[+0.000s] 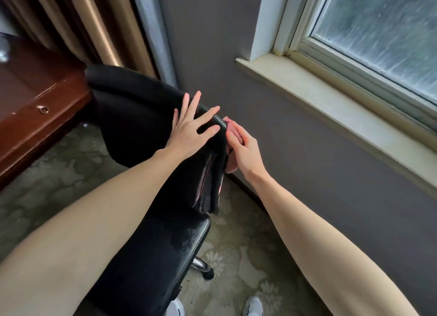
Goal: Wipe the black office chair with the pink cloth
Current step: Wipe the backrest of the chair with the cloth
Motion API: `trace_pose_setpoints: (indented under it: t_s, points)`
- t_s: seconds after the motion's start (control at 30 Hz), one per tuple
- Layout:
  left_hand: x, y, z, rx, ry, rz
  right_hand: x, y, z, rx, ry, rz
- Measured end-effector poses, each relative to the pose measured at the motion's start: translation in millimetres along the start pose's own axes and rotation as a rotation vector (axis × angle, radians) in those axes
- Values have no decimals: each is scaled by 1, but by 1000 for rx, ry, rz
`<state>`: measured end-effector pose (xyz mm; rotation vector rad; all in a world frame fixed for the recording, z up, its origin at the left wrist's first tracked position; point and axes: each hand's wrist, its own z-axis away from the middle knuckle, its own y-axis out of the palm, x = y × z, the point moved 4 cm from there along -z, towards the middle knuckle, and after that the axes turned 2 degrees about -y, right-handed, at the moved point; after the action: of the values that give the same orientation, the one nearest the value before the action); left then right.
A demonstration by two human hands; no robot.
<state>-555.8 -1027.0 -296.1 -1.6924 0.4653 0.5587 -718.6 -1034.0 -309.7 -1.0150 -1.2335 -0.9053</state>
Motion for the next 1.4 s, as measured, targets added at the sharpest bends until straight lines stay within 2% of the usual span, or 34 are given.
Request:
trace_pose_setpoints:
  t_s: [0.27,0.37,0.5,0.63,0.8,1.0,1.1,1.2,1.3,1.4]
  points:
    - [17,29,44,-345,-298,135,-46,5,-11,137,-164,-84]
    - [48,46,67,-346,-352,152,-68,15,-9,167,-193,-125]
    - [71,64,73,-335,-303,183,-95,32,-15,151,-290,-204]
    - [69,82,67,-434,-215,280,-128,39,-18,136,-419,-322]
    - [77,98,69,-509,-135,292,-170,44,-21,133,-586,-369]
    - [78,109,73,-545,-65,305,-138,36,-22,130,-772,-360]
    - [79,111,79,-525,-43,305,-107,32,-26,116,-791,-368]
    - [79,119,81,-513,-30,291,-108,35,-33,156,-756,-425]
    - [81,123,83,-536,-22,279,-138,37,-22,133,-755,-409]
    - [80,124,84,-540,-24,276,-197,41,-6,160,-710,-341]
